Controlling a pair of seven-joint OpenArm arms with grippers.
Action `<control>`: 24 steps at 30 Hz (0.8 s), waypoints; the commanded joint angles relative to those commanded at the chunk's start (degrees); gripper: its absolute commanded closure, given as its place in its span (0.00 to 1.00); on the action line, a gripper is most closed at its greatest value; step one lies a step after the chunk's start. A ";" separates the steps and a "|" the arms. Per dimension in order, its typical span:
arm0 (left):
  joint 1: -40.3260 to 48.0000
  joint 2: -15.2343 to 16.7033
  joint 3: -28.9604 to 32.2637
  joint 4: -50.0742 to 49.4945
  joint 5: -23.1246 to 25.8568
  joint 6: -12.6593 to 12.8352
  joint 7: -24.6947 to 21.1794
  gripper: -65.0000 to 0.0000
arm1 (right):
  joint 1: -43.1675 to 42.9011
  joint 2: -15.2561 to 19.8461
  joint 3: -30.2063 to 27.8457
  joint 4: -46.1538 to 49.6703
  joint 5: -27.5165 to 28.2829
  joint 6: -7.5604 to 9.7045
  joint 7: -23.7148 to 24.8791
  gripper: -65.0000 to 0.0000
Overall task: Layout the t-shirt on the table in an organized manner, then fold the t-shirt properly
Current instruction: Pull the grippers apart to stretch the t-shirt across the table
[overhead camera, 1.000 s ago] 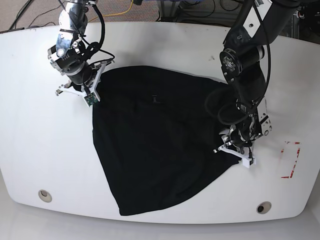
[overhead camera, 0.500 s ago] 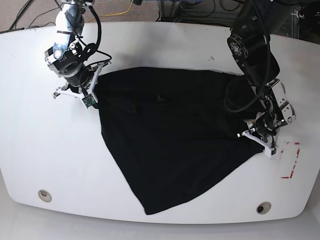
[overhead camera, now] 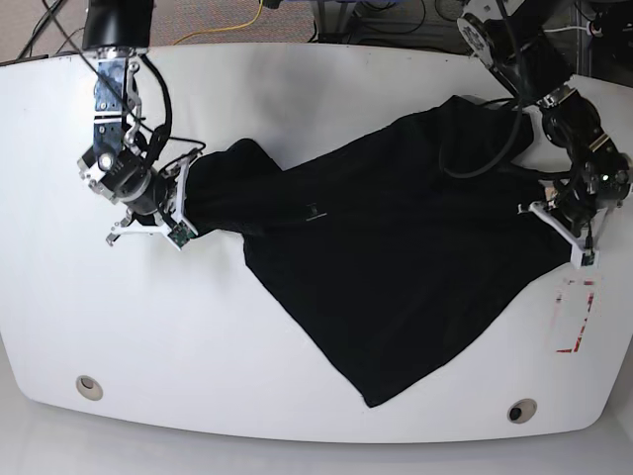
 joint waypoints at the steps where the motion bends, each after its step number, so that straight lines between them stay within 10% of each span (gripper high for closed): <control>1: 0.88 0.00 -0.09 1.32 0.00 -0.44 0.79 1.00 | 0.97 0.44 -0.53 -1.14 0.00 0.00 0.00 1.00; 12: 12.22 1.93 -0.18 10.20 0.00 -4.84 2.99 1.00 | 3.96 0.62 -2.46 -3.78 0.35 0.00 0.35 0.92; 24: 13.10 2.11 0.35 10.11 0.00 -4.92 2.99 1.00 | -9.05 -12.40 5.01 17.32 0.00 0.00 0.00 0.26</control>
